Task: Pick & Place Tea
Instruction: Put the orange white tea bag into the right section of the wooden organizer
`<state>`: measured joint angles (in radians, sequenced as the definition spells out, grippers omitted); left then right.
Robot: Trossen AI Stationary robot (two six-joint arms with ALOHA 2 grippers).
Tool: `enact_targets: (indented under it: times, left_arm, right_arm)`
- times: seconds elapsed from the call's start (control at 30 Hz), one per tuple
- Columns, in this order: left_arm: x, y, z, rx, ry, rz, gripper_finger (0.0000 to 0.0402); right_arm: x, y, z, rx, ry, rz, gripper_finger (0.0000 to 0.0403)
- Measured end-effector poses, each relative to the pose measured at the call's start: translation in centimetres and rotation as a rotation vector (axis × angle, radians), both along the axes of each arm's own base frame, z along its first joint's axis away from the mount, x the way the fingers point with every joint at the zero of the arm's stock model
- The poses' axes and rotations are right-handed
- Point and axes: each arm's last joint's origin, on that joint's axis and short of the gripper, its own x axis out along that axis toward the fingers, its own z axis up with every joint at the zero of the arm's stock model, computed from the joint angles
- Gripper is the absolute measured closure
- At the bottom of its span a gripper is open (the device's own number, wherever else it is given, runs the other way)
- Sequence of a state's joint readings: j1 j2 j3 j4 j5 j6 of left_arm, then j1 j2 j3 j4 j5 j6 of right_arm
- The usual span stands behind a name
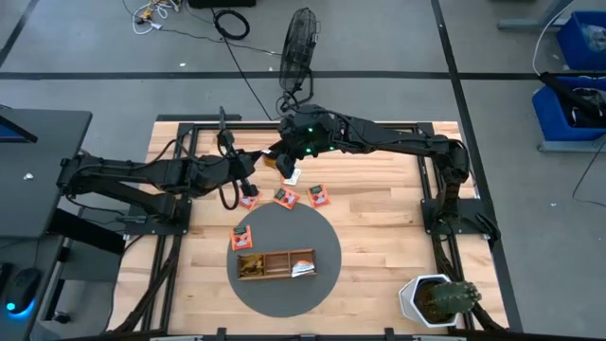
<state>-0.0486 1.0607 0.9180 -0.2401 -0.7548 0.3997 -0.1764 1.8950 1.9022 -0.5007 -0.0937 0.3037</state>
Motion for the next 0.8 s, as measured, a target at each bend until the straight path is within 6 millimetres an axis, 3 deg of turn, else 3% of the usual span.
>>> enact_targets:
  times: [0.1,0.17,0.37,0.57,0.67,0.8]
  left_arm:
    - [0.0,0.0,0.0,0.002,0.003,-0.002,0.0399]
    - [0.0,0.0,0.0,-0.004,-0.002,0.001,0.0396]
    - [-0.3,0.0,0.2,-0.046,-0.051,0.021,0.0367]
    - [-1.9,0.1,1.7,-0.098,-0.180,0.049,0.0328]
    - [-3.3,0.2,2.7,-0.227,-0.332,0.044,0.0306]
    - [-5.0,0.2,3.9,-0.422,-0.471,-0.097,0.0276]
  right_arm:
    - [0.0,0.1,0.0,-0.004,0.003,0.034,0.0370]
    - [0.0,0.0,0.0,-0.022,0.005,0.049,0.0390]
    - [-0.3,-0.1,-0.1,-0.060,0.036,0.043,0.0400]
    - [-0.9,0.0,0.0,-0.097,0.074,0.067,0.0402]
    - [-0.7,0.0,0.6,-0.085,0.002,0.148,0.0402]
    - [-0.4,0.1,2.1,-0.110,-0.144,0.214,0.0402]
